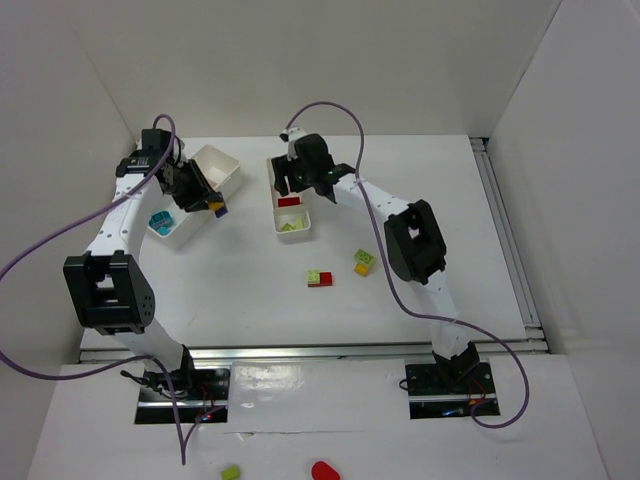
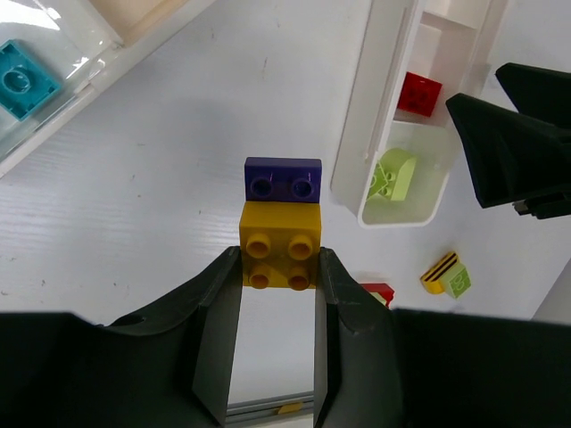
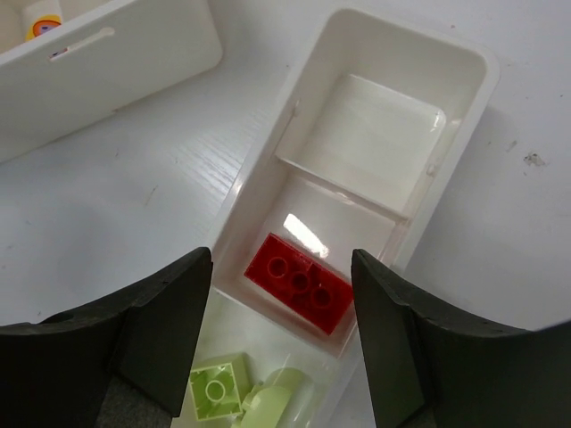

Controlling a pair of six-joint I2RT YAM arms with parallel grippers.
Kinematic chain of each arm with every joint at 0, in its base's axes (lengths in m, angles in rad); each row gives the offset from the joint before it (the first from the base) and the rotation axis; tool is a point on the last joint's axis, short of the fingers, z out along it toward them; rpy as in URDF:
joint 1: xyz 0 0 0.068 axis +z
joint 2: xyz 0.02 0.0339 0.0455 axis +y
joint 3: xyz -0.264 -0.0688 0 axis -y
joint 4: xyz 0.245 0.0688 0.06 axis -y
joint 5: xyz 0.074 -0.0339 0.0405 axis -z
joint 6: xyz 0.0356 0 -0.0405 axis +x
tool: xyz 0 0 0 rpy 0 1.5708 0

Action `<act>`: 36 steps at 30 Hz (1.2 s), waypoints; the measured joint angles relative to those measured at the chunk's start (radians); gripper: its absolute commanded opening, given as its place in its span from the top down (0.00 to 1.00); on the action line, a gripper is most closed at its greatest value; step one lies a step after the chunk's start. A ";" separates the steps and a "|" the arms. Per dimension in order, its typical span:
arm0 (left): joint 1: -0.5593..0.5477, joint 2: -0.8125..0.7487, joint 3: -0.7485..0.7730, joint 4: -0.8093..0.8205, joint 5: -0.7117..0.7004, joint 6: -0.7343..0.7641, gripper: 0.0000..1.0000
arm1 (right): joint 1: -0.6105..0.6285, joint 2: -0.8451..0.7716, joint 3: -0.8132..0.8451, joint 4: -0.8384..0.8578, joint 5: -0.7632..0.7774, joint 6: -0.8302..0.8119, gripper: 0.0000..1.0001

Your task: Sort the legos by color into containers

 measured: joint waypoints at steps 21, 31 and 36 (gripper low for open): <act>-0.029 0.053 -0.063 0.208 0.423 0.031 1.00 | -0.074 -0.314 -0.172 -0.130 -0.563 0.108 0.27; -0.089 -0.016 -0.127 0.297 0.421 0.030 1.00 | -0.072 -0.313 -0.309 0.001 -0.515 0.492 0.32; -0.092 -0.047 -0.181 0.297 0.410 0.061 1.00 | -0.072 -0.303 -0.245 0.027 -0.480 0.575 0.32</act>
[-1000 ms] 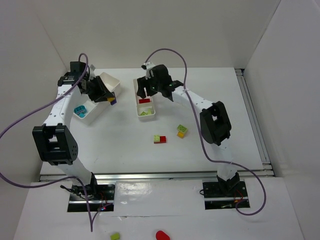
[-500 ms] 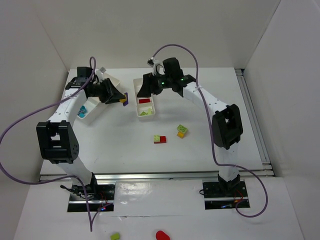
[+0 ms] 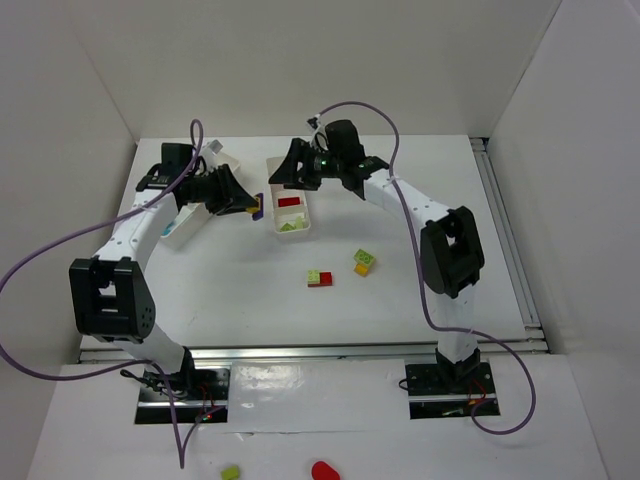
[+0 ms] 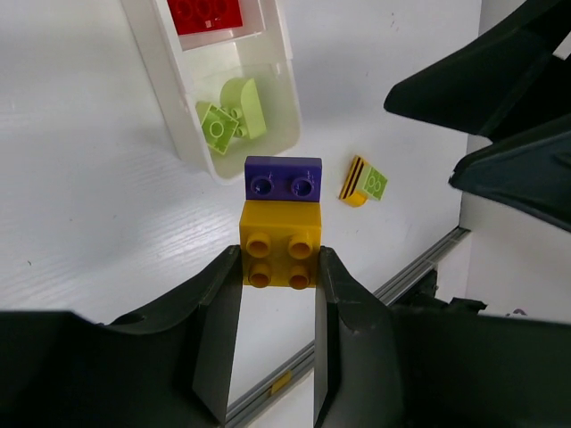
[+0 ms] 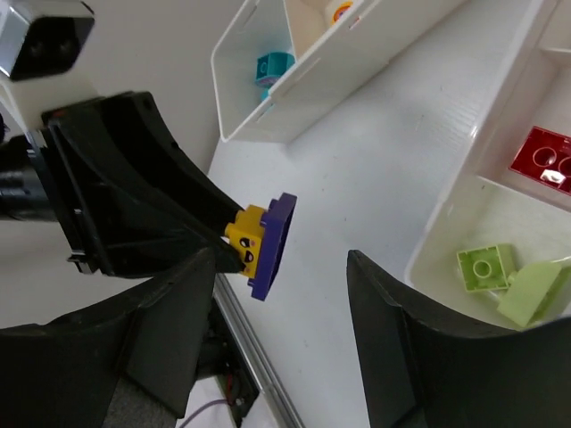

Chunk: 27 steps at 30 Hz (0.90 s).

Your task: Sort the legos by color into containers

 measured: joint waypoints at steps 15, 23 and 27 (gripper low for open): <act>-0.027 -0.011 -0.013 0.002 -0.023 0.042 1.00 | 0.031 0.122 0.118 -0.020 -0.008 0.068 0.36; -0.027 -0.011 -0.013 0.002 -0.023 0.043 1.00 | 0.045 0.147 0.145 -0.050 -0.010 0.067 0.41; -0.031 -0.011 -0.013 0.002 -0.023 0.044 1.00 | 0.050 0.149 0.145 -0.053 -0.020 0.067 0.42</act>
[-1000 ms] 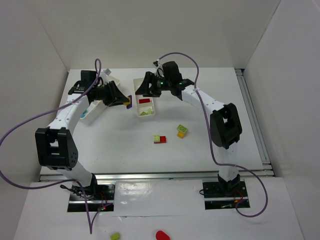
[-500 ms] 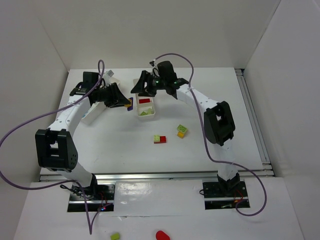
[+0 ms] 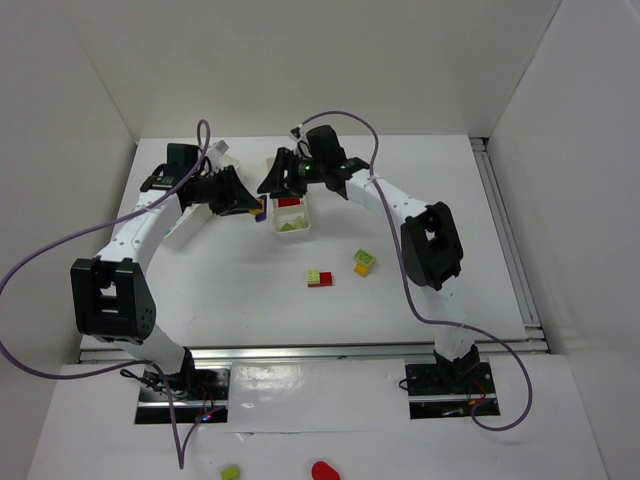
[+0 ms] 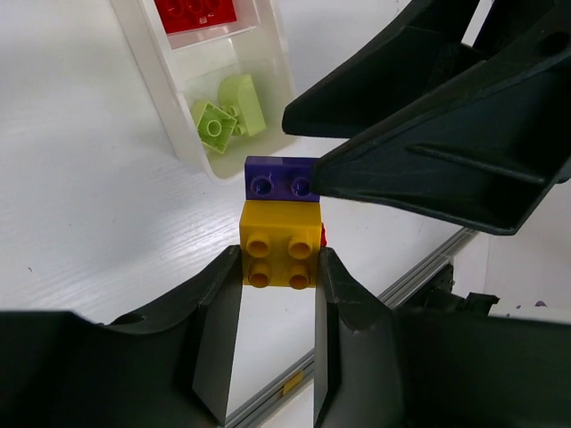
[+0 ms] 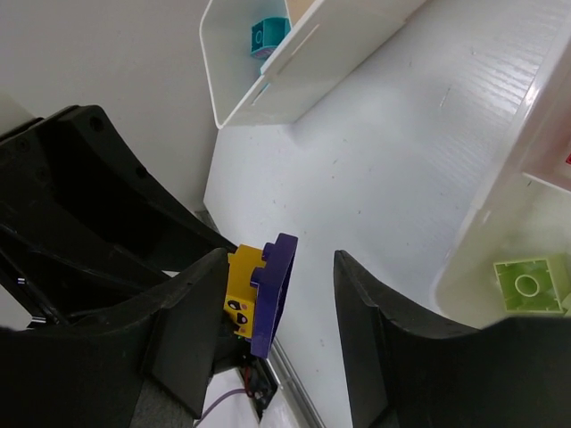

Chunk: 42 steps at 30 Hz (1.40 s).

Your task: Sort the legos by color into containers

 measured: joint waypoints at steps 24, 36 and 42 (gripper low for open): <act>-0.017 0.000 0.010 -0.021 -0.048 0.029 1.00 | -0.028 0.034 -0.039 -0.002 -0.008 0.012 0.96; 0.064 -0.043 0.034 -0.126 -0.234 0.048 1.00 | -0.160 0.251 0.287 0.066 0.116 0.016 0.96; 0.065 -0.045 0.034 -0.150 -0.276 0.044 1.00 | -0.193 0.365 0.342 0.201 0.167 0.034 0.95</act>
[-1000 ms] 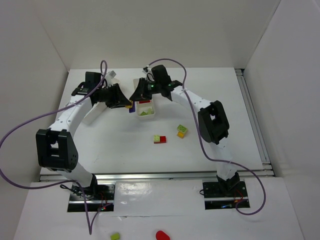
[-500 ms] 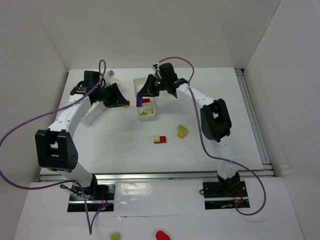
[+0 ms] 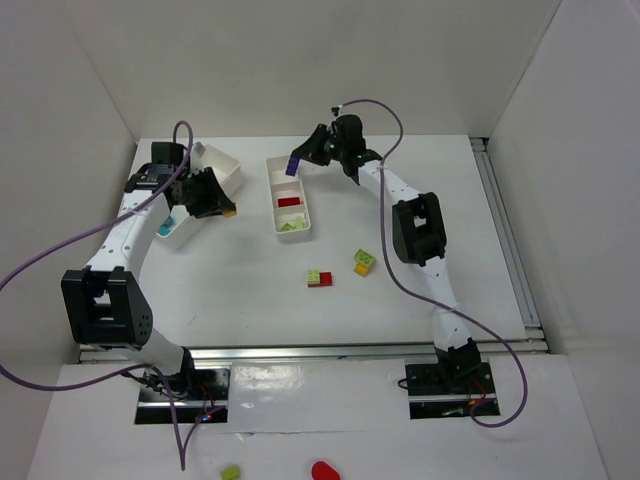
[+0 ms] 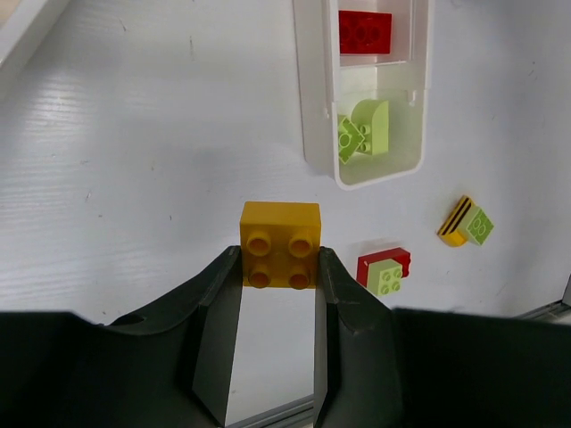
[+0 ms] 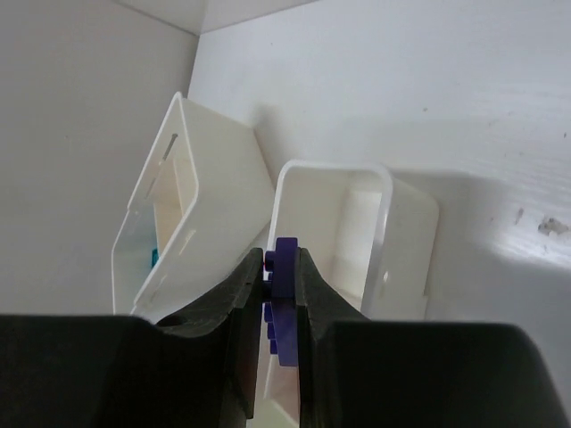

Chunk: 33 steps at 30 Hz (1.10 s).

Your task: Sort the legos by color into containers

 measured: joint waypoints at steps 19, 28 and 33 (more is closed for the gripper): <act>0.037 0.044 0.151 -0.029 -0.144 -0.081 1.00 | 0.035 0.157 0.141 0.224 0.072 -0.005 0.34; 0.084 0.314 0.466 -0.150 -0.376 -0.173 1.00 | 0.028 0.039 -0.022 0.237 0.032 -0.059 0.33; 0.091 0.496 0.634 -0.192 -0.496 -0.192 1.00 | -0.001 -0.172 -0.240 0.222 0.014 -0.106 0.30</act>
